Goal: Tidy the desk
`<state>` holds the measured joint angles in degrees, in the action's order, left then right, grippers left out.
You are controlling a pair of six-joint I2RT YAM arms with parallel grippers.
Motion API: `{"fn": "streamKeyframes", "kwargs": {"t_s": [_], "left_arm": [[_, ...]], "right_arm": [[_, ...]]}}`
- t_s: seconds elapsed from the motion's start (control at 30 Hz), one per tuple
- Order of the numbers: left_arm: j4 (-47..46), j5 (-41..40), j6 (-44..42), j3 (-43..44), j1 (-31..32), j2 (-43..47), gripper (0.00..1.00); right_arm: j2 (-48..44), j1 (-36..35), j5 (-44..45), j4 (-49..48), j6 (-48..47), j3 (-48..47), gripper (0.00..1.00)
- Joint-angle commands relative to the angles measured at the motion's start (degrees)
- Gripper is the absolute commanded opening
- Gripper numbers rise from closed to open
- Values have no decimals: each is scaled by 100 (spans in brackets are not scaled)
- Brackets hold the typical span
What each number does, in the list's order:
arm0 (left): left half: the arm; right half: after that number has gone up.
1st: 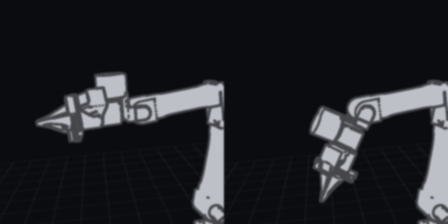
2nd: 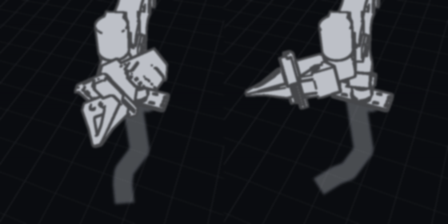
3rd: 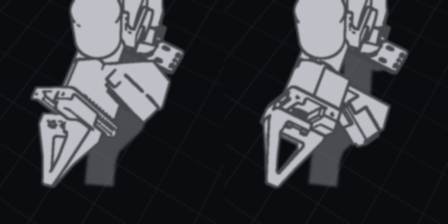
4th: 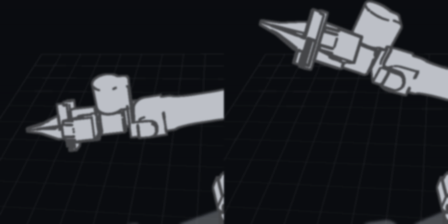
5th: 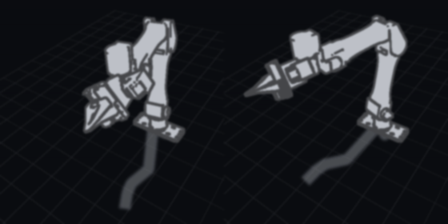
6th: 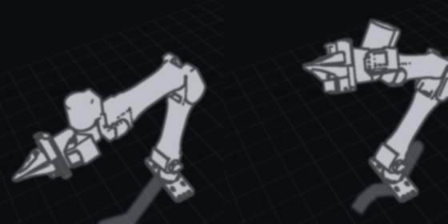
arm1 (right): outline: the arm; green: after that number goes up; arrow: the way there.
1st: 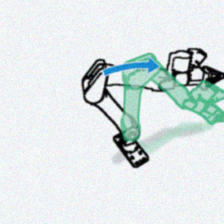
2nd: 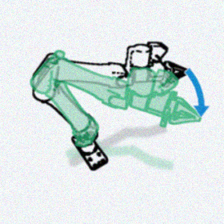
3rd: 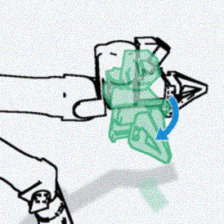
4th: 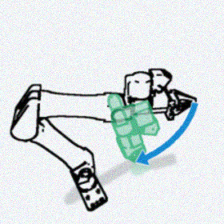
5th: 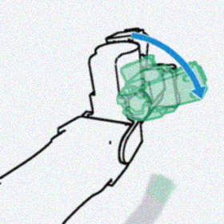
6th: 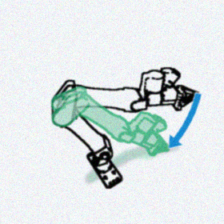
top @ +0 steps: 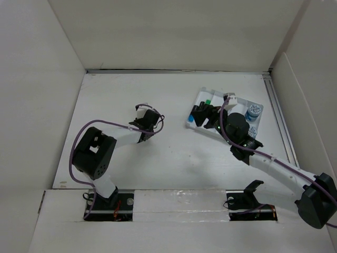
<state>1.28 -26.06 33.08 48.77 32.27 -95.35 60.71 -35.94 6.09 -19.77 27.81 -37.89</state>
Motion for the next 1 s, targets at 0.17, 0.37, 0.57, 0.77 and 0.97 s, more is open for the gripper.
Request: {"fn": "streamKeyframes", "kwargs": {"t_s": [0.17, 0.37, 0.57, 0.77, 0.97], "left_arm": [[40, 355, 50, 175, -19, 508, 3], [-427, 1174, -161, 1288, 692, 229, 4], [-514, 1507, -364, 3081, 1307, -1124, 4], [-523, 2350, -294, 4576, 1457, -2408, 5], [-488, 3001, -179, 5325, 1457, -3182, 9]], "right_arm": [[-383, 35, 120, -229, 13, -123, 69], [-902, 35, 639, -395, 163, 202, 66], [-1780, 35, 1245, -492, 303, 642, 12], [-2037, 35, 1439, -493, 304, 748, 2], [-1887, 35, 1360, -448, 312, 677, 16]]}}
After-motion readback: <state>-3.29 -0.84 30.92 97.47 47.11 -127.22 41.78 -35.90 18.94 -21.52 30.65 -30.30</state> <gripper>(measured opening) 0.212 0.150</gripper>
